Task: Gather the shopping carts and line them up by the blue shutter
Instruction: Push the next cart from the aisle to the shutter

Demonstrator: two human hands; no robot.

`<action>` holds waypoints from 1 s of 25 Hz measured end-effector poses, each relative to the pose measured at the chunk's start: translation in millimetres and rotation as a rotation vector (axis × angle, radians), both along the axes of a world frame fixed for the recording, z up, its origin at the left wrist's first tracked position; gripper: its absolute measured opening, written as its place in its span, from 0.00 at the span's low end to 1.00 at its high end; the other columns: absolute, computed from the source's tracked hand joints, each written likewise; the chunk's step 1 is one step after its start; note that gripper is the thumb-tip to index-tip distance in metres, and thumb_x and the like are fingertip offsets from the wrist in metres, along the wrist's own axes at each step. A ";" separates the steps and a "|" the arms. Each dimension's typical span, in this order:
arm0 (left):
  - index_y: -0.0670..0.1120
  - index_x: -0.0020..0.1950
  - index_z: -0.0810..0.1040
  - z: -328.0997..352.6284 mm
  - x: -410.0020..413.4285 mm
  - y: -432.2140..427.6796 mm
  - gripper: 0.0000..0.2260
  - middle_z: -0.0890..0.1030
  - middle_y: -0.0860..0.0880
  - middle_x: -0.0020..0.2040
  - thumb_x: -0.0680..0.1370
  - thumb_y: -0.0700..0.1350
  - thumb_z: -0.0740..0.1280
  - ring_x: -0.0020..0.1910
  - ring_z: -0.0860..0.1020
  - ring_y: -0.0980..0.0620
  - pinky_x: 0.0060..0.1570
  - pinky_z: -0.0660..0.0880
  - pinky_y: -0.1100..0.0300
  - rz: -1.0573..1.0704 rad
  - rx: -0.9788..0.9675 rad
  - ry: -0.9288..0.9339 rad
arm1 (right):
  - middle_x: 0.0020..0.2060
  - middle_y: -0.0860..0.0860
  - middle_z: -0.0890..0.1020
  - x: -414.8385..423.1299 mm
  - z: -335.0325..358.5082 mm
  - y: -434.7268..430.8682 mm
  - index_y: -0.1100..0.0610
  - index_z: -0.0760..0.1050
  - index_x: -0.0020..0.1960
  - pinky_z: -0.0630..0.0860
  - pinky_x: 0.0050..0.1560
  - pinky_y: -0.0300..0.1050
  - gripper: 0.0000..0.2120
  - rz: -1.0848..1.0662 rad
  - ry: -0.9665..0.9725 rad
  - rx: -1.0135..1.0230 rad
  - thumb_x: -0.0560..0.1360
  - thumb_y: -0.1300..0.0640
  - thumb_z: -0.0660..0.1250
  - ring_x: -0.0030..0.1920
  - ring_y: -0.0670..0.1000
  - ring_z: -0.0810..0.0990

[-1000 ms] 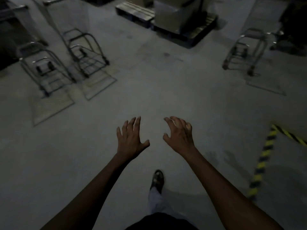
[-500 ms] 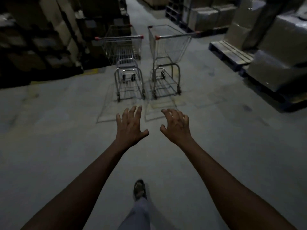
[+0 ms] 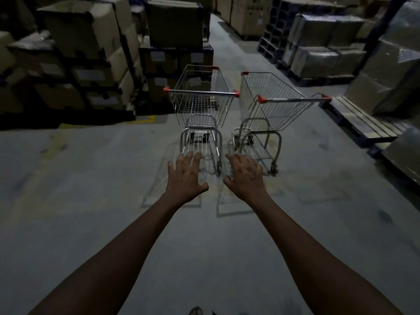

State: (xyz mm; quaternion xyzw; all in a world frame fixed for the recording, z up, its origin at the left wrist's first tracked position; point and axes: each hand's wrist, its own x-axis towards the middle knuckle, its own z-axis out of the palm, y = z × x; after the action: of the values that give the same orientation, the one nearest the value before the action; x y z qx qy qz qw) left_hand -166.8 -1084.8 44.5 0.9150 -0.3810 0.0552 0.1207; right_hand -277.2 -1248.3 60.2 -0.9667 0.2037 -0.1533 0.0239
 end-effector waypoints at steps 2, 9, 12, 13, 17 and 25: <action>0.50 0.77 0.43 -5.6 51.2 -28.4 0.45 0.51 0.44 0.78 0.70 0.62 0.66 0.75 0.49 0.41 0.69 0.48 0.37 0.007 0.024 0.017 | 0.65 0.53 0.72 53.9 -3.2 -28.9 0.49 0.64 0.70 0.66 0.59 0.58 0.31 0.013 0.014 -0.002 0.69 0.45 0.67 0.62 0.58 0.71; 0.49 0.77 0.44 -24.1 244.0 -146.7 0.46 0.51 0.43 0.77 0.69 0.63 0.67 0.75 0.49 0.40 0.69 0.49 0.36 0.023 0.097 -0.012 | 0.66 0.53 0.72 263.3 -31.3 -145.1 0.49 0.63 0.71 0.66 0.61 0.60 0.32 0.061 0.002 0.029 0.69 0.45 0.67 0.63 0.58 0.70; 0.49 0.77 0.43 -23.5 328.8 -200.4 0.46 0.50 0.43 0.77 0.70 0.63 0.68 0.75 0.48 0.41 0.69 0.48 0.36 0.062 0.130 0.011 | 0.65 0.52 0.71 358.3 -41.5 -202.7 0.49 0.63 0.71 0.65 0.60 0.58 0.32 0.073 0.013 0.064 0.70 0.45 0.66 0.63 0.57 0.69; 0.49 0.77 0.43 -22.3 353.0 -214.5 0.46 0.50 0.43 0.77 0.70 0.63 0.67 0.75 0.48 0.41 0.69 0.48 0.37 0.065 0.156 0.023 | 0.65 0.53 0.71 385.7 -43.3 -220.1 0.49 0.62 0.71 0.65 0.60 0.58 0.32 0.073 0.019 0.073 0.70 0.45 0.66 0.63 0.57 0.70; 0.48 0.77 0.43 -22.7 450.9 -270.8 0.45 0.50 0.43 0.77 0.71 0.63 0.66 0.75 0.49 0.40 0.69 0.50 0.36 0.072 0.200 0.041 | 0.66 0.53 0.71 483.5 -48.5 -286.7 0.50 0.63 0.71 0.64 0.63 0.59 0.32 0.069 0.080 0.098 0.71 0.45 0.66 0.65 0.57 0.68; 0.48 0.76 0.53 -58.6 593.8 -343.4 0.43 0.62 0.42 0.73 0.68 0.63 0.68 0.71 0.61 0.41 0.68 0.58 0.39 -0.035 0.370 0.099 | 0.66 0.56 0.72 605.7 -89.6 -360.3 0.48 0.62 0.72 0.60 0.67 0.63 0.36 0.112 0.440 0.021 0.68 0.40 0.70 0.66 0.60 0.68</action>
State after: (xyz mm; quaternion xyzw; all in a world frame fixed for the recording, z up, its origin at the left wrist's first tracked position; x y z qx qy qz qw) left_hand 427.0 -1428.1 -14.1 0.9165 -0.3940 -0.0631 -0.0301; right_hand 328.5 -1608.6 -29.5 -0.9863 0.1514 0.0650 -0.0024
